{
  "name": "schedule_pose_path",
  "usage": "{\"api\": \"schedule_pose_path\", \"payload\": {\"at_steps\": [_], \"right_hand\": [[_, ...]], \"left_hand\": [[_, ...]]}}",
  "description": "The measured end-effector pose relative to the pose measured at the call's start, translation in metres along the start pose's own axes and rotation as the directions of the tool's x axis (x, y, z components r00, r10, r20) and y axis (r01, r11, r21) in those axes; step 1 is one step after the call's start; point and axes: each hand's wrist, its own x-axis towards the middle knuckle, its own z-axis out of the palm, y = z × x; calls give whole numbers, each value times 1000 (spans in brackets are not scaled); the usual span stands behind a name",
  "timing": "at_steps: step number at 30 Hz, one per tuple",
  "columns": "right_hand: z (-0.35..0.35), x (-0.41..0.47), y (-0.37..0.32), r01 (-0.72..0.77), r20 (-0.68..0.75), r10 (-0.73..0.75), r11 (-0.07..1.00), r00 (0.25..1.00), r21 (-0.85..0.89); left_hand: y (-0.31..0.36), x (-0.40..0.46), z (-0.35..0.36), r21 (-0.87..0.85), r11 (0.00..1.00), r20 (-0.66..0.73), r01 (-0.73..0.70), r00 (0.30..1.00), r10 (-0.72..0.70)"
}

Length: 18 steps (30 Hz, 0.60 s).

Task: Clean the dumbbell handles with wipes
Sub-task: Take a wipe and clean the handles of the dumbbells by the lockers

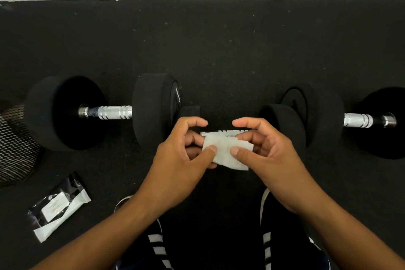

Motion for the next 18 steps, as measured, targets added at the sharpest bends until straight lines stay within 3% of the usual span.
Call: {"api": "schedule_pose_path", "payload": {"at_steps": [3,5,7,8,10,12,14,18], "right_hand": [[1,0,1,22,-12,-23,996,1000,-82],[1,-2,3,52,-34,-58,986,998,-159],[-4,-3,7,144,-115,-212,892,970,-428],[-9,-4,8,185,-136,-326,782,936,-596],[-21,-2,10,208,-131,-513,550,848,-808],[-34,4,18,178,-113,-593,410,797,-895],[-43,11,28,122,-101,-575,336,812,-934],[-45,17,49,109,-79,-528,316,846,-942]], "left_hand": [[3,1,5,19,999,91,42,995,-43],[4,3,7,216,969,66,-119,992,107],[3,8,8,540,743,82,-395,903,421],[3,12,10,634,606,135,-479,841,524],[2,22,16,700,439,230,-563,760,608],[0,35,25,724,332,297,-604,708,640],[-3,47,35,737,282,341,-615,697,631],[-13,70,53,778,274,384,-566,773,506]]}}
